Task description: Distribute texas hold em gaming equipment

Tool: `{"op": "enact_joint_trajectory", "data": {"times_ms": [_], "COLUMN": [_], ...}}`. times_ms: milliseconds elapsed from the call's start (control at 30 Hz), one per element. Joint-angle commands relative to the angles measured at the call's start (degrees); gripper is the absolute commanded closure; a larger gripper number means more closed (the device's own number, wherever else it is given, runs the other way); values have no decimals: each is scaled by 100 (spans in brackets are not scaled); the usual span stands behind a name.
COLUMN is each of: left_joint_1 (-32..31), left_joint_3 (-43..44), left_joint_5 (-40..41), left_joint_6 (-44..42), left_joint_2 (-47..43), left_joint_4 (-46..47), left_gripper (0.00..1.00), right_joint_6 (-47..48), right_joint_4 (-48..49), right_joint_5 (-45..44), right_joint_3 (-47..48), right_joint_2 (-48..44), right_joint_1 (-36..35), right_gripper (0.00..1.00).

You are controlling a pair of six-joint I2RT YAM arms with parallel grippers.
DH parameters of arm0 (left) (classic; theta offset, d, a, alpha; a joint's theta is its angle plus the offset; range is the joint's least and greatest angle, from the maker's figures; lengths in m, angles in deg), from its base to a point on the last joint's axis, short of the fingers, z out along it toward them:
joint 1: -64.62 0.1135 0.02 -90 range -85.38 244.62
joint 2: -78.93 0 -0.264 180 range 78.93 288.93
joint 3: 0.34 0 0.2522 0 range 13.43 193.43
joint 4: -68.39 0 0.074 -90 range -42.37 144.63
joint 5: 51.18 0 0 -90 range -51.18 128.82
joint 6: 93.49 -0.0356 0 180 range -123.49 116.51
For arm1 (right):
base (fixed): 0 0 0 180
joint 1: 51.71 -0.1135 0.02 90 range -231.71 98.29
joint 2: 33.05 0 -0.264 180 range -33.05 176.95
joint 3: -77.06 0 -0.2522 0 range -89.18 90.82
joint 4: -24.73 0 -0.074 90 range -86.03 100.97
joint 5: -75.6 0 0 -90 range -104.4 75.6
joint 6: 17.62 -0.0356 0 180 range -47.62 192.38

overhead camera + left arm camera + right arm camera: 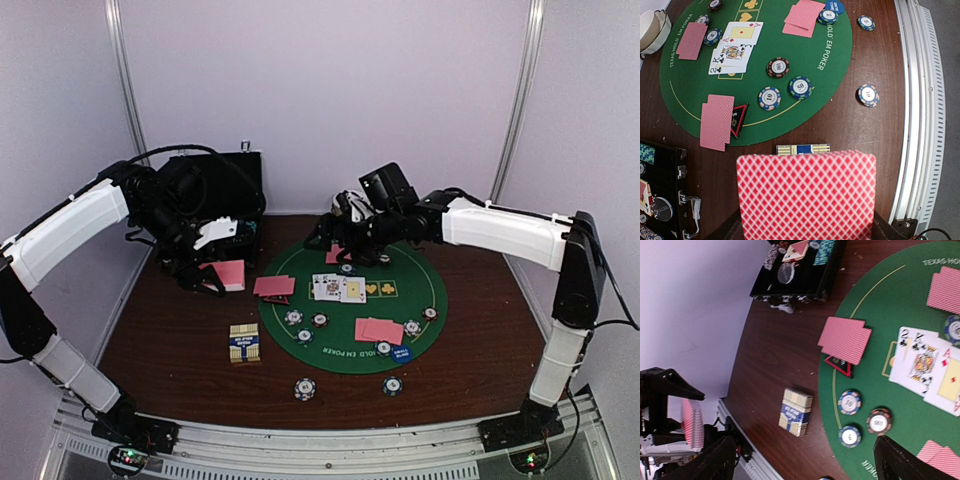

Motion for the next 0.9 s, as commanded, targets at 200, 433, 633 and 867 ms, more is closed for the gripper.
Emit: {"op": "enact_joint_trajectory", "data": {"times_ms": [200, 433, 633, 867], "left_joint_1": [-1, -1, -1, -1], "left_joint_3": [179, 240, 230, 245], "left_joint_5": [-87, -108, -134, -128], "left_joint_6": [15, 25, 25, 16], "left_joint_2": [-19, 12, 26, 24], "left_joint_4": [37, 38, 38, 34], "left_gripper": [79, 79, 79, 79], "right_joint_6": [-1828, -2434, -2730, -3136], "right_joint_4": [1557, 2239, 2502, 3201], "right_joint_5": [1502, 1766, 1952, 2216], "right_joint_3": [-173, -41, 127, 63], "right_joint_2": [168, 549, 921, 1112], "right_joint_1": [-669, -855, -964, -1068], "right_gripper": [1, 5, 8, 10]}}
